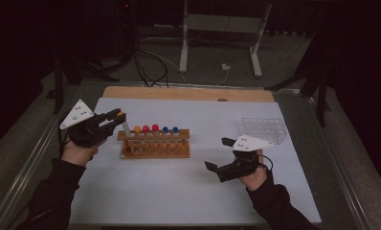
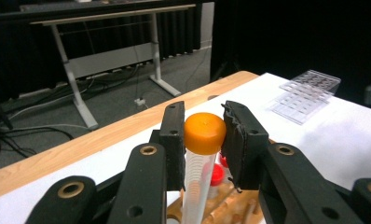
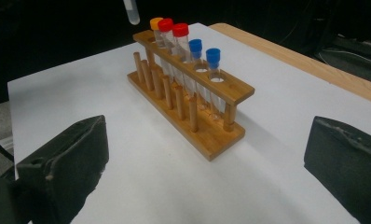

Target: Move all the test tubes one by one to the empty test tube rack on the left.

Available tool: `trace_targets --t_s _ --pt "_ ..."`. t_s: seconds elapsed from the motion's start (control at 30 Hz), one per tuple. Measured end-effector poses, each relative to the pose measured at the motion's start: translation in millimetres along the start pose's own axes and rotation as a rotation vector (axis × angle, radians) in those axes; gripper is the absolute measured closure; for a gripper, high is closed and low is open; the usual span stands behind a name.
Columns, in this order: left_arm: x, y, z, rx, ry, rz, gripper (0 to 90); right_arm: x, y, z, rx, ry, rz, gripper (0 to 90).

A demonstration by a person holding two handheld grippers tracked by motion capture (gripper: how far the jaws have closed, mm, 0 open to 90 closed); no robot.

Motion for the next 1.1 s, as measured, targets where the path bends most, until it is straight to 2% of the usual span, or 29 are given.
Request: trace_targets --t_s 0.1,0.27,0.53,0.7,0.93,1.1 --pt "-8.6 9.1 5.2 0.037 -0.005 0.001 71.5 -0.2 -0.6 0.4 0.003 0.002 0.004 0.0" --pt "-22.9 18.8 16.4 0.044 0.012 -0.021 71.5 -0.4 -1.2 1.0 0.001 0.000 0.003 0.0" --pt "-40.3 20.0 42.8 0.064 0.059 -0.019 71.5 0.5 -2.2 1.5 0.000 -0.003 0.000 0.0" --pt "-49.2 18.4 58.2 0.060 0.099 -0.023 71.5 0.8 -2.2 1.3 0.003 -0.005 -0.004 0.0" --pt "-56.6 15.0 71.0 0.057 0.126 -0.025 71.4 1.1 -2.1 1.3 0.005 -0.004 -0.006 0.0" --pt "-58.0 15.2 74.2 0.060 0.119 -0.028 71.4 0.7 -2.4 2.2 0.001 -0.002 -0.008 0.0"
Point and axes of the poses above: each handheld gripper's, and its own axes: x roughly backward along the jaws, z roughly out of its underside, y roughly to its left, the point moved 7 cm from there along -x, roughly forward along the jaws, and after that the axes turned 7 degrees about y, right-handed, at the moved point
